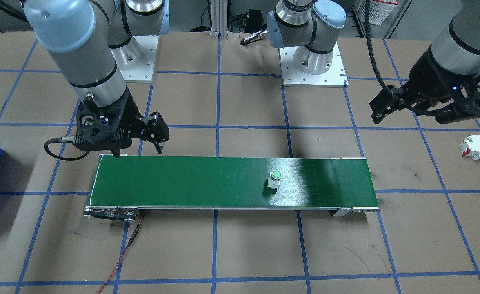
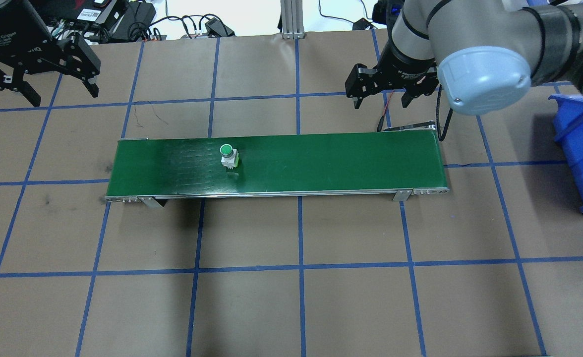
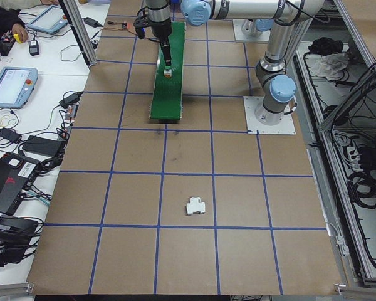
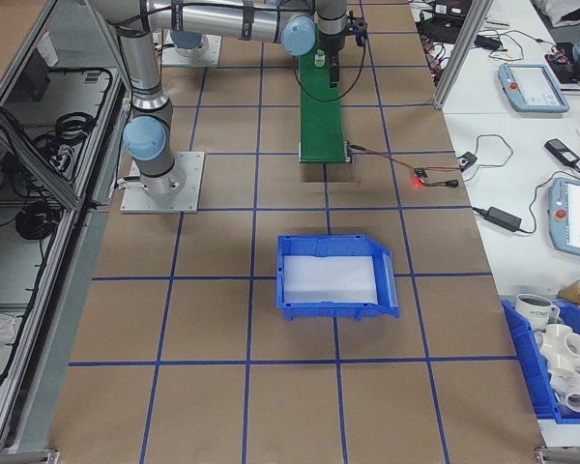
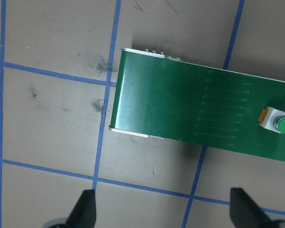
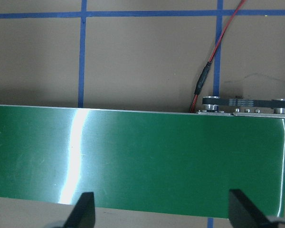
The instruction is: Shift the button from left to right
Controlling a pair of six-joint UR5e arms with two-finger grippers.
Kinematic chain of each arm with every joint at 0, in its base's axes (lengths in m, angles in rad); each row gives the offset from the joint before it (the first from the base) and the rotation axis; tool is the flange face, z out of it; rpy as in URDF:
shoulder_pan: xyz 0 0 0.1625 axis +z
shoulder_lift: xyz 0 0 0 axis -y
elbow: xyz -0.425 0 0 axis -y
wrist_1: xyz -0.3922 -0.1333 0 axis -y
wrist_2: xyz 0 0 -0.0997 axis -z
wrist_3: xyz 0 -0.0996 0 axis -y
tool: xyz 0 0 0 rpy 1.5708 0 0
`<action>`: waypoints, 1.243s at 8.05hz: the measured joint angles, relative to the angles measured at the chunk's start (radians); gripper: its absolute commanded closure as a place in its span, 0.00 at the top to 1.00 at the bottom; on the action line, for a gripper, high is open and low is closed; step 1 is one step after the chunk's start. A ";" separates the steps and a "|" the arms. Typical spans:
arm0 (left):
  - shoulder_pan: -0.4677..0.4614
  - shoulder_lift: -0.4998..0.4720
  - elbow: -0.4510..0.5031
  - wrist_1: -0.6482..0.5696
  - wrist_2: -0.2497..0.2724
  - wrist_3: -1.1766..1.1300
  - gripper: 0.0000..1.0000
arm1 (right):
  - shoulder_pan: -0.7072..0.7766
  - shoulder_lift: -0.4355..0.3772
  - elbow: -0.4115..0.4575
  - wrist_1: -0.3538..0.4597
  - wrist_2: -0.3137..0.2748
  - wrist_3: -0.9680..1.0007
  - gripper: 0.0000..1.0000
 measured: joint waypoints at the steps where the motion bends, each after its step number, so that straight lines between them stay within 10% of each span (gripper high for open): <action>1: 0.000 0.002 -0.003 0.005 0.000 0.001 1.00 | 0.000 0.036 0.003 -0.012 0.019 0.019 1.00; 10: 0.000 0.000 -0.007 0.042 -0.001 0.004 1.00 | 0.013 0.192 0.036 -0.122 0.272 0.181 1.00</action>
